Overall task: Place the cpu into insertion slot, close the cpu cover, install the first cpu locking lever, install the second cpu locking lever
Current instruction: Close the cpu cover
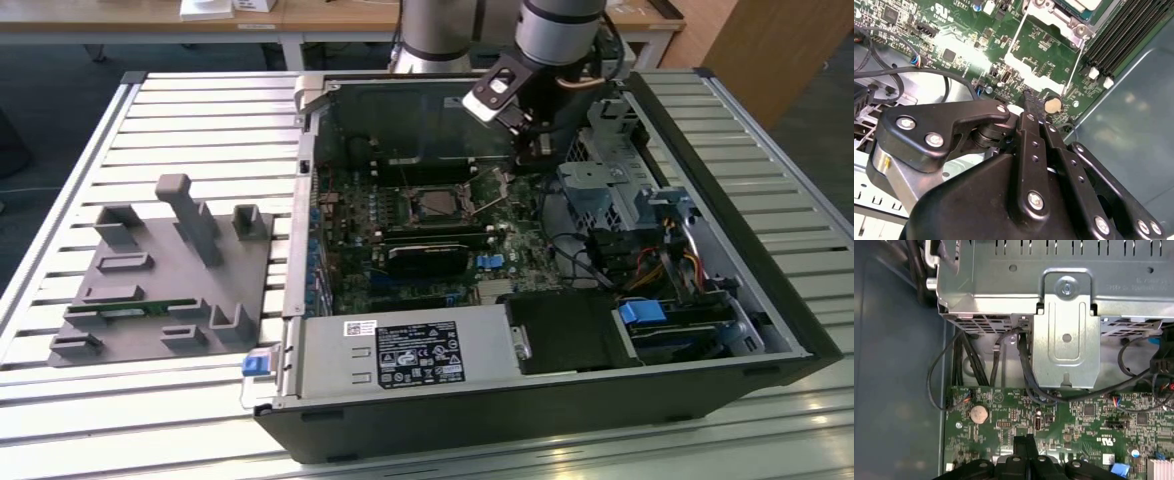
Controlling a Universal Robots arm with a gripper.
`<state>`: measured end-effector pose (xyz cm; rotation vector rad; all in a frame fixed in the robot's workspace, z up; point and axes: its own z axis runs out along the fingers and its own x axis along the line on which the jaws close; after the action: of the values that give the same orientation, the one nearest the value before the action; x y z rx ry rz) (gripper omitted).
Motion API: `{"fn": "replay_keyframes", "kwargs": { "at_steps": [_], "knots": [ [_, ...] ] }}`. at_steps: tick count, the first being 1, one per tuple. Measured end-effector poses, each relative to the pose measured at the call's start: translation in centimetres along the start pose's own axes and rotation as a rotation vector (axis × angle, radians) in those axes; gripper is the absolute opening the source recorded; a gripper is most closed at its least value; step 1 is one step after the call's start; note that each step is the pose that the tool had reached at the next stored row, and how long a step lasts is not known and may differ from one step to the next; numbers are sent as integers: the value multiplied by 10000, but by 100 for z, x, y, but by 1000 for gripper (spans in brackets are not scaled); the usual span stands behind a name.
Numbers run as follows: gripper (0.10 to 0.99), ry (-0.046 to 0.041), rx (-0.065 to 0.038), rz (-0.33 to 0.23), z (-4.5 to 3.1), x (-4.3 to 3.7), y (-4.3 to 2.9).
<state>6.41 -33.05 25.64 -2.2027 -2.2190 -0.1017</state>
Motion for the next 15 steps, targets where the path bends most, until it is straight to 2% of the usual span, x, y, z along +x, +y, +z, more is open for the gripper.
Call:
{"fn": "replay_keyframes", "kwargs": {
  "at_steps": [15],
  "knots": [
    [106,0,4,0,188,6,48]
  ]
}}
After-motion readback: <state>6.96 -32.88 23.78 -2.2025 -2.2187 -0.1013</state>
